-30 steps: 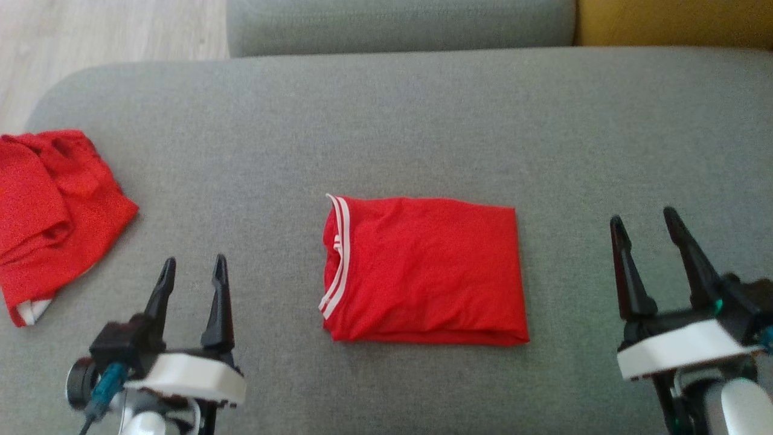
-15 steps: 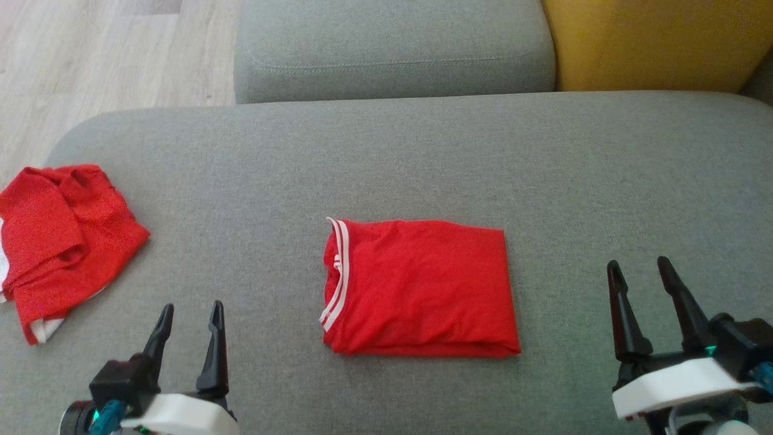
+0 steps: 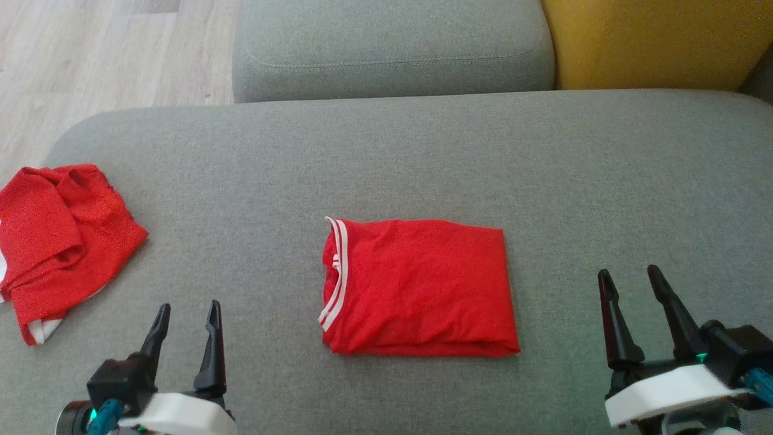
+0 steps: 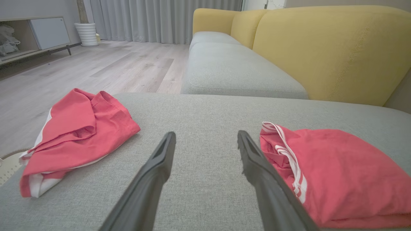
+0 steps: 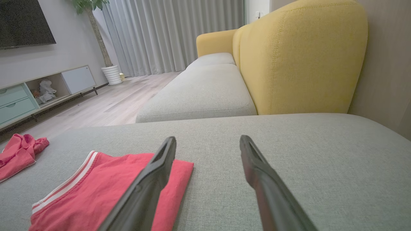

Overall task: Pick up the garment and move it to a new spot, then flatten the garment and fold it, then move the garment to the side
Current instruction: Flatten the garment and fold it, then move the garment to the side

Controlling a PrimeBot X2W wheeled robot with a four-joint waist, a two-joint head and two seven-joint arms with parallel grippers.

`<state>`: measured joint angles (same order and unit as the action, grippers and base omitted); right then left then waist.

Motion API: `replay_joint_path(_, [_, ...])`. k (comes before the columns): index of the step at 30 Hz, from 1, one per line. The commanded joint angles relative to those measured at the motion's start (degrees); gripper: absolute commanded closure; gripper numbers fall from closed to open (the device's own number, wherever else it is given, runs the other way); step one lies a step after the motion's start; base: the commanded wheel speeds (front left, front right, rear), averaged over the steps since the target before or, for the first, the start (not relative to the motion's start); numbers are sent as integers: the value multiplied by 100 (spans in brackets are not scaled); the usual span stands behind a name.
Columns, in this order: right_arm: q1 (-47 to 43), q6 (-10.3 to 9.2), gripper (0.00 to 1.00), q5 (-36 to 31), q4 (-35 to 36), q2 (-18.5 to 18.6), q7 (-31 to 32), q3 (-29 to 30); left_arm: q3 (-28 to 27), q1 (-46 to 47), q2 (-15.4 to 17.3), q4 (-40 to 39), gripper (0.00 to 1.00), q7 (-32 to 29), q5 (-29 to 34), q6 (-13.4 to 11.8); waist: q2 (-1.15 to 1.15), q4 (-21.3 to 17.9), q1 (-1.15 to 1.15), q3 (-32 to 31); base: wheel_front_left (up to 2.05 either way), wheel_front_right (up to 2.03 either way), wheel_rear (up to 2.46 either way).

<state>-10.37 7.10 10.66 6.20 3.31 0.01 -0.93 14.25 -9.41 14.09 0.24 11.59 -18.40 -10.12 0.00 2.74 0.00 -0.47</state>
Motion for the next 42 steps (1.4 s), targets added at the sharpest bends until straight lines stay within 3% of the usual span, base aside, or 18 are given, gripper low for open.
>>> replay_joint_path(1, [171, 39, 0, -17, 204, 35, -17, -138, -190, 174, 99, -208, 0, -12, -45, -43, 0, -2, 0, 10, 0, 0, 0])
replay_joint_path(17, [414, 39, 0, -97, 70, 166, 37, -188, -107, 441, 85, -291, 0, 21, -36, -57, 0, 70, 0, 345, 0, 0, 0])
replay_joint_path(28, [1423, 39, 0, -99, -1141, 254, 188, -526, 49, 1205, -103, -127, 0, 202, -3, 139, 0, 442, 0, 1086, 0, 0, 0])
replay_joint_path(35, [1497, 39, 0, -27, -1921, 87, 968, -765, -32, 1459, -286, -2, 0, 325, 67, 189, 0, 677, 0, 1323, 0, 0, 0])
replay_joint_path(39, [1498, 39, 1, 27, -1979, 39, 1177, -772, -149, 1511, -349, -46, 0, 337, 141, 219, 0, 677, 0, 1368, 0, 0, 0])
replay_joint_path(40, [1510, 39, 60, 37, -1973, 32, 1201, -778, -187, 1515, -365, -71, 0, 338, 164, 229, 0, 663, 0, 1377, 0, 0, 0])
replay_joint_path(41, [1524, 39, 100, 51, -1961, 26, 1212, -802, -223, 1515, -383, -92, 0, 339, 187, 240, 0, 649, 0, 1385, 0, 0, 0])
replay_joint_path(42, [1542, 39, 100, 63, -1937, 23, 1196, -826, -259, 1512, -402, -112, 0, 339, 210, 251, 0, 629, 0, 1395, 0, 0, 0])
